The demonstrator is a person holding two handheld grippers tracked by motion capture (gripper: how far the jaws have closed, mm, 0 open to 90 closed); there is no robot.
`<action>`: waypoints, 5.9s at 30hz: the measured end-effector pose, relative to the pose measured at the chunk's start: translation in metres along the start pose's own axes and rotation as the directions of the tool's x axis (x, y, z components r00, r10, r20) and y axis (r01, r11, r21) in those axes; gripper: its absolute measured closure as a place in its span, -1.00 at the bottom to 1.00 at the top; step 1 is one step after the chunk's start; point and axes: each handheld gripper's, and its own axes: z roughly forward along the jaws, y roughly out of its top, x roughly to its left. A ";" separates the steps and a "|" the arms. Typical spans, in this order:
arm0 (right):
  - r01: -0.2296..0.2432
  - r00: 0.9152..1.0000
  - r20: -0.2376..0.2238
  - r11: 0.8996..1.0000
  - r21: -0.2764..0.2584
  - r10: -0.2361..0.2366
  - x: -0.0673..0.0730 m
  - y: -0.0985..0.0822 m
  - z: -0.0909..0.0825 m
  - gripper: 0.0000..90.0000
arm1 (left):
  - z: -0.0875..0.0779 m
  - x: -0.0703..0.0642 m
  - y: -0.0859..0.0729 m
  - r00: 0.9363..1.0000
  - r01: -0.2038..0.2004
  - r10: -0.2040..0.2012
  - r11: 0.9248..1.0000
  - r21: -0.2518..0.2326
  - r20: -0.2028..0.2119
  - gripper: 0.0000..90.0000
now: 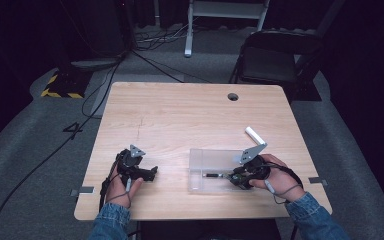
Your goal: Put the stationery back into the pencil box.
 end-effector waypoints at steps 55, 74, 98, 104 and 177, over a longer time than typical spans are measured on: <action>-0.019 0.997 -0.069 0.999 0.033 0.021 0.004 -0.002 0.000 0.14 | 0.000 0.000 0.000 1.000 -0.002 0.002 1.000 0.000 -0.002 -1.00; -0.077 0.995 0.049 0.984 -0.161 0.086 -0.012 0.003 -0.037 0.16 | -0.004 -0.001 -0.005 1.000 0.010 -0.010 1.000 0.000 -0.003 -1.00; -0.257 0.896 0.267 0.906 -0.337 0.354 -0.068 -0.012 -0.060 0.15 | -0.011 0.000 -0.013 1.000 0.001 -0.001 1.000 0.001 0.002 -1.00; -0.287 0.863 0.307 0.889 -0.356 0.401 -0.084 -0.022 -0.057 0.11 | -0.011 0.000 -0.013 1.000 0.008 -0.008 1.000 -0.001 0.000 -1.00; -0.370 0.813 0.353 0.878 -0.303 0.464 -0.121 -0.060 -0.026 0.60 | -0.013 -0.002 -0.015 1.000 -0.001 0.001 1.000 -0.001 0.001 -1.00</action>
